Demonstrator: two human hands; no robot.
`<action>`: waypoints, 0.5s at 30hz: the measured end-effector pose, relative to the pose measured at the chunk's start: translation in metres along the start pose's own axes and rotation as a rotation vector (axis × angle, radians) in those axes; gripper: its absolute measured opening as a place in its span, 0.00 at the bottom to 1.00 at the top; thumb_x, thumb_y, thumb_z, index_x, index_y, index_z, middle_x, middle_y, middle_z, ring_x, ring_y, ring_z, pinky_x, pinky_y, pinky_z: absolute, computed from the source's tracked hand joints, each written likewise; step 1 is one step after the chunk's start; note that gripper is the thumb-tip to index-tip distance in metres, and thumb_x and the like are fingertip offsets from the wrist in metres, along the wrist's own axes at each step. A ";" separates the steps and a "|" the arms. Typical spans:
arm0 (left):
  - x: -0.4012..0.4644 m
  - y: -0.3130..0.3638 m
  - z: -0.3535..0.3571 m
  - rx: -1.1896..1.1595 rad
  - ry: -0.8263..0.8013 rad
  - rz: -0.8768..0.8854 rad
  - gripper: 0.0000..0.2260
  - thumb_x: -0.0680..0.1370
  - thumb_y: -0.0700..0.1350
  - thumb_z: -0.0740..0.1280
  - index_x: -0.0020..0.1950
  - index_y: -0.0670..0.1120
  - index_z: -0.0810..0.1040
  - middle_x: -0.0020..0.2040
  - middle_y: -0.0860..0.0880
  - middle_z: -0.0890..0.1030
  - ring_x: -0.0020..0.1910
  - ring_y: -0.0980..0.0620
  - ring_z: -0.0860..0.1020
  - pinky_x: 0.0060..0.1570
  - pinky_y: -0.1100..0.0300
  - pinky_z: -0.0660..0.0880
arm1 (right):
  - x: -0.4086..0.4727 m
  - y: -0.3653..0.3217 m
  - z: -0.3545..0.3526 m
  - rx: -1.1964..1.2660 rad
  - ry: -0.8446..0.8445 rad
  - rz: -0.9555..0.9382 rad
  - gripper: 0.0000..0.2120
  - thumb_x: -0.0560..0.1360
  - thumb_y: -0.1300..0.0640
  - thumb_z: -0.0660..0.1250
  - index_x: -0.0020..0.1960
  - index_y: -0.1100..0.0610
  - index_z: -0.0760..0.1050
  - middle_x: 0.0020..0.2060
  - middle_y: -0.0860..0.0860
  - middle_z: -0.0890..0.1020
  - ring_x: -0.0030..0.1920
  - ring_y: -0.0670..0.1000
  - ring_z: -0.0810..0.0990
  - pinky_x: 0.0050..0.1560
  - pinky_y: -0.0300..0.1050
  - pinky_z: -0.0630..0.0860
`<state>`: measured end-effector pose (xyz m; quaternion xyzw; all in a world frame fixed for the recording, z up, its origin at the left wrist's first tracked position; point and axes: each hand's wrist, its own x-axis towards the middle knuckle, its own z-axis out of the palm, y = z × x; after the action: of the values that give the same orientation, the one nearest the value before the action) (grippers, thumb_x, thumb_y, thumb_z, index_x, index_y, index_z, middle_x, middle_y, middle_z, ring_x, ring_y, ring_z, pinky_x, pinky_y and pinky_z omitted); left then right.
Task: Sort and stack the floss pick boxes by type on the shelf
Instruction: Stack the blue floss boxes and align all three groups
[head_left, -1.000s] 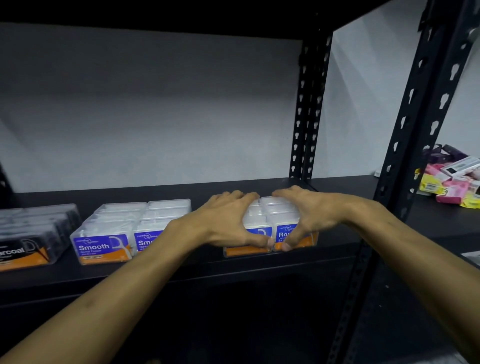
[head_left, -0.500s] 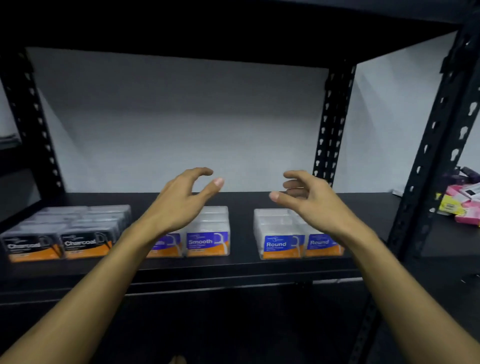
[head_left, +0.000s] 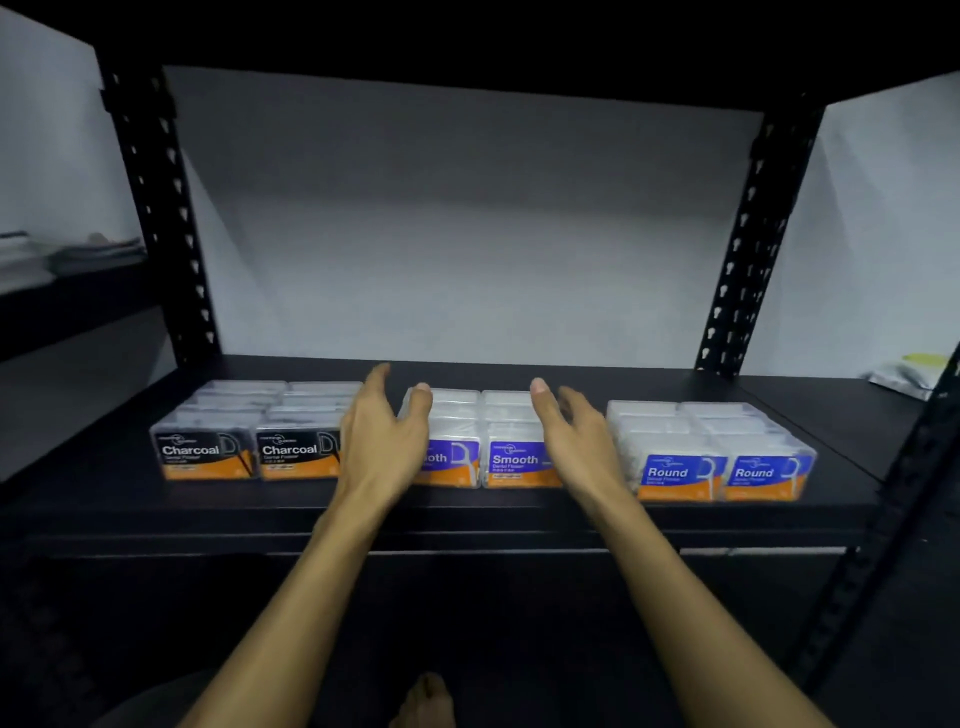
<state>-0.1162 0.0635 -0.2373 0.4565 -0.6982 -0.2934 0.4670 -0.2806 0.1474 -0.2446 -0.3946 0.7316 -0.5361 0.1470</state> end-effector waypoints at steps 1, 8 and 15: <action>0.003 -0.004 0.001 -0.015 -0.009 -0.036 0.28 0.81 0.53 0.64 0.78 0.44 0.64 0.76 0.44 0.69 0.73 0.45 0.68 0.67 0.53 0.66 | 0.001 0.003 0.002 0.046 0.007 0.016 0.35 0.78 0.33 0.58 0.76 0.54 0.63 0.68 0.51 0.76 0.61 0.49 0.78 0.61 0.48 0.75; 0.006 -0.019 0.018 -0.188 -0.095 -0.150 0.11 0.78 0.52 0.66 0.59 0.51 0.79 0.51 0.54 0.83 0.45 0.57 0.81 0.44 0.64 0.76 | 0.014 0.007 0.008 0.249 -0.056 0.111 0.33 0.79 0.38 0.61 0.77 0.54 0.62 0.59 0.49 0.81 0.50 0.46 0.84 0.55 0.45 0.80; 0.003 -0.018 0.016 -0.204 -0.113 -0.128 0.06 0.80 0.51 0.65 0.55 0.53 0.78 0.45 0.54 0.82 0.45 0.56 0.81 0.46 0.59 0.78 | 0.010 0.004 0.004 0.259 -0.103 0.076 0.27 0.81 0.42 0.60 0.73 0.57 0.68 0.47 0.44 0.82 0.46 0.43 0.83 0.53 0.43 0.79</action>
<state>-0.1246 0.0536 -0.2574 0.4330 -0.6593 -0.4173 0.4513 -0.2863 0.1376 -0.2480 -0.3711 0.6621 -0.5992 0.2545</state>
